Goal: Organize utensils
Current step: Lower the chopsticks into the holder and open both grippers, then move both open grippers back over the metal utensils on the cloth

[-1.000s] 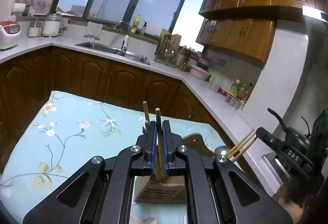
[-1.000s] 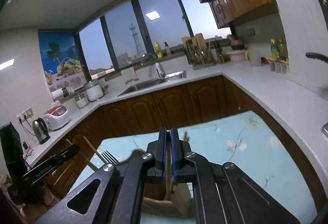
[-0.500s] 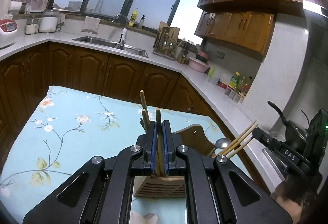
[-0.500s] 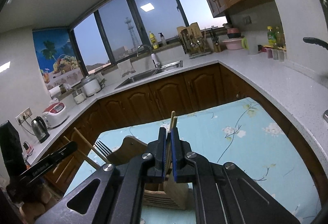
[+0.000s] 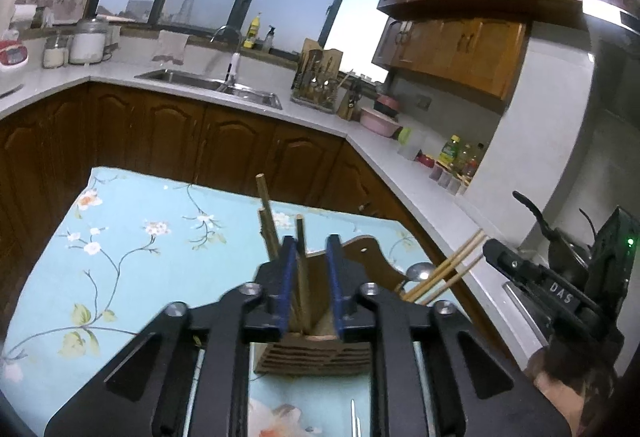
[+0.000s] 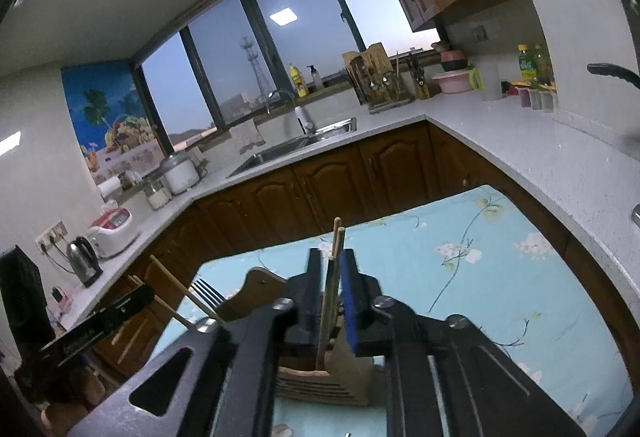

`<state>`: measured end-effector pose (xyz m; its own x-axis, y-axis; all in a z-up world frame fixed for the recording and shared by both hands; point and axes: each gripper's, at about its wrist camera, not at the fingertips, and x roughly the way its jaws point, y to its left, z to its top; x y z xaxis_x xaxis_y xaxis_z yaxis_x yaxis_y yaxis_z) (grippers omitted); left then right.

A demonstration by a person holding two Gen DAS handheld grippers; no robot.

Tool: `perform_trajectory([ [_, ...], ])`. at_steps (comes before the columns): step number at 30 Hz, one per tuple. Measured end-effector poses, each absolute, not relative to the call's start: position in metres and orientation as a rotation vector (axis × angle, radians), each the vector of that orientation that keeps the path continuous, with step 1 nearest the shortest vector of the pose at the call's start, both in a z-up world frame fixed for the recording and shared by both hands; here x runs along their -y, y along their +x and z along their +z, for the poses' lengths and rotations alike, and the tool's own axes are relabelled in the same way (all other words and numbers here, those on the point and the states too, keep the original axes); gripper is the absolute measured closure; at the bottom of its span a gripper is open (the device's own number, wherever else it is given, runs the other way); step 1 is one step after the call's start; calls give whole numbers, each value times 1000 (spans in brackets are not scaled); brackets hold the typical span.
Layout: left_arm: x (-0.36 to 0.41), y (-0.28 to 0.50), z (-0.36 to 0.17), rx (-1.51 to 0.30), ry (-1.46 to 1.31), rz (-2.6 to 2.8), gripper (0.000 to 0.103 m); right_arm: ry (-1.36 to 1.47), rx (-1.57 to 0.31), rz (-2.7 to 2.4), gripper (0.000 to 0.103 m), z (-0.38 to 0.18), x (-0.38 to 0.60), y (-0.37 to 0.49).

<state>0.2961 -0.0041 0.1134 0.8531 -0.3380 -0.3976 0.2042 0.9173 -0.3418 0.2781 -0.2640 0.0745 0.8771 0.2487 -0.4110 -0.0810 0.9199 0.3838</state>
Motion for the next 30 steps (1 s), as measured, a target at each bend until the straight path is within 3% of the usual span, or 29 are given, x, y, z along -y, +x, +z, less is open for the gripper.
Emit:
perform_trajectory([
  [1,4,293,116,-466,-295,-289,78,378,-463,181,68,76,266,275],
  [3,3,285,122,-456,-303,-294,74,399,-434,191,43,80,270,269],
  [4,3,281,124,-449,-306,-295,66,405,-423,193,39,82,271,265],
  [5,1,273,127,-437,-310,-291,60,410,-414,195,26,84,273,262],
  [6,-1,269,128,-429,-313,-282,44,417,-404,203,15,86,275,257],
  [7,-3,263,129,-418,-318,-269,27,421,-395,208,13,87,276,253],
  [9,-8,249,128,-399,-339,-234,12,416,-378,207,10,91,278,243],
  [13,-18,230,119,-422,-365,-227,11,385,-347,191,5,92,281,218],
  [30,-30,156,58,-570,-383,-206,11,388,-458,117,4,48,301,127],
])
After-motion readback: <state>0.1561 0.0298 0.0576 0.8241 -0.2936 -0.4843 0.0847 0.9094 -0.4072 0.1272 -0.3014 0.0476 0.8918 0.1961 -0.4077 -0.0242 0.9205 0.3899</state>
